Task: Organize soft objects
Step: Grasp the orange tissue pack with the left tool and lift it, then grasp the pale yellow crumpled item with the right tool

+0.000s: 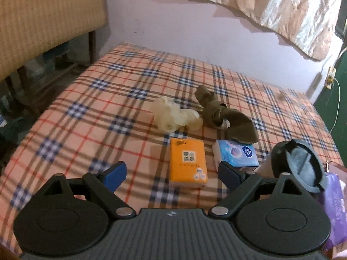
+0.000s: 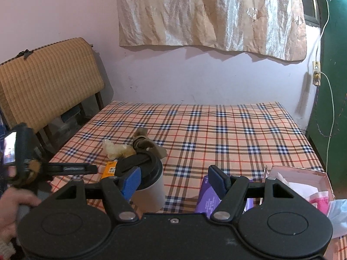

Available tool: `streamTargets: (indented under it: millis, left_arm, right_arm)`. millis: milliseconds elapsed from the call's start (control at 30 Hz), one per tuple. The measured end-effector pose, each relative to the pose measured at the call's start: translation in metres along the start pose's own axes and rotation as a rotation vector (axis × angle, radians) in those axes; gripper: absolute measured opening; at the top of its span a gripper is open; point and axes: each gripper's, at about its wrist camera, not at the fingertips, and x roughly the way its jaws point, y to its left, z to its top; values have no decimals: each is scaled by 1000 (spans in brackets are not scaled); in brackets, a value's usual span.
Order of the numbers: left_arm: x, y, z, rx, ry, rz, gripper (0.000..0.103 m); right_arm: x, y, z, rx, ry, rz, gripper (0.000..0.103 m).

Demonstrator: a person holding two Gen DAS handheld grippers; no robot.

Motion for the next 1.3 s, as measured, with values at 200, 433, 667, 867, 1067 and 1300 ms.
streamTargets:
  millis: [200,433,667,867,1067,1300]
  left_arm:
    - [37,-9,-4,50,52,-7,94]
    - [62,-10,-4,69,84,29,88]
    - [52,2,-12,108,67,37,52]
    - [14,47,-13,63,23,71,52]
    - [-12,93,1,31,-7,109,52]
    - [-4,119,23,43,-30,124,52]
  right_arm:
    - [7,3,4,-8,-2,-6,81]
    - [17,12,7,-20,-2,6,81]
    - [33,41,14,-64,6,53,81]
    - [64,88,23,-89,34,135,81]
    - [122,147,32,-85,51,147,83]
    - [211,176,32,39,108,68,84]
